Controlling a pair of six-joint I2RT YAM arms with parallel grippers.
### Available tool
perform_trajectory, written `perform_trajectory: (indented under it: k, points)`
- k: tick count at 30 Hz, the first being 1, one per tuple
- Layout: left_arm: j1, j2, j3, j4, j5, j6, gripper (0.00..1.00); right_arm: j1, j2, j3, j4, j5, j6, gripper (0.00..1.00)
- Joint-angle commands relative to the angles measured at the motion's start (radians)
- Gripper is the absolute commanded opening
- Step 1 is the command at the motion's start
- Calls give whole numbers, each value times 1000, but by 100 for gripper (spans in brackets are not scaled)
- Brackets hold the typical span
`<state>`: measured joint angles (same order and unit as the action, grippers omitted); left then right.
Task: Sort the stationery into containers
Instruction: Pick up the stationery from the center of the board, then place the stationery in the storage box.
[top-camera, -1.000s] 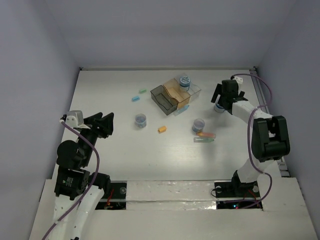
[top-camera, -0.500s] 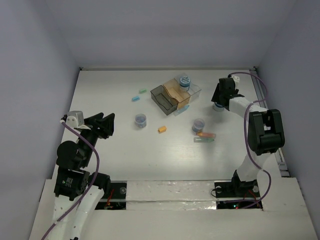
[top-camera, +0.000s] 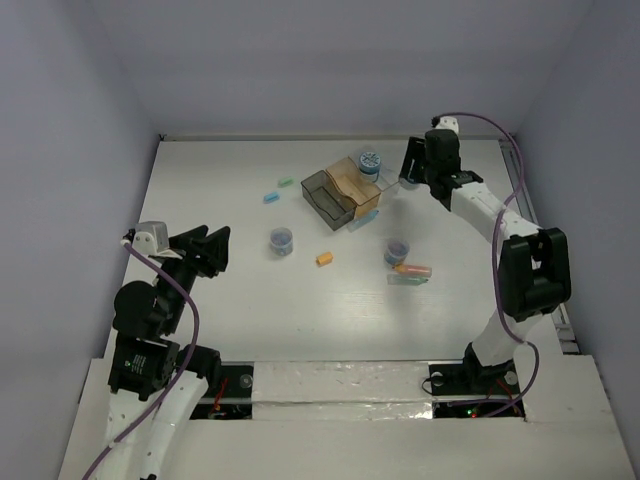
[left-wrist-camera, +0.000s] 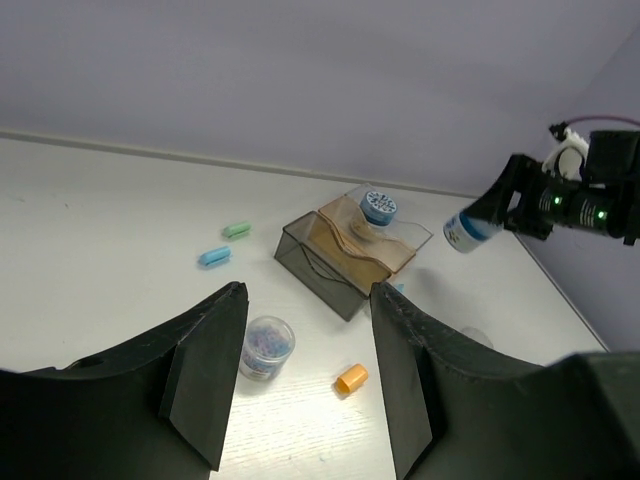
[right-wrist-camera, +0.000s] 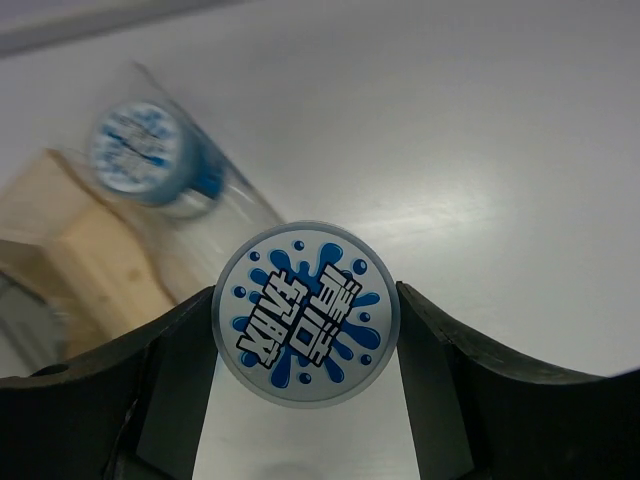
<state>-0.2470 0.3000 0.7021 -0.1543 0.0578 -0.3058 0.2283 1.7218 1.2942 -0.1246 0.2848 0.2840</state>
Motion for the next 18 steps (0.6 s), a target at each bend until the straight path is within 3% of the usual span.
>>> perform_trajectory:
  k: [1,10,18]
  points:
    - [-3,14,14,53,19,-6,48,17,16,135,69,-120,-22,38]
    - [15,25,13,56,22,-6,48,37,182,336,40,-220,-43,38]
    - [15,25,13,56,24,-6,48,46,268,390,-12,-245,-51,38]
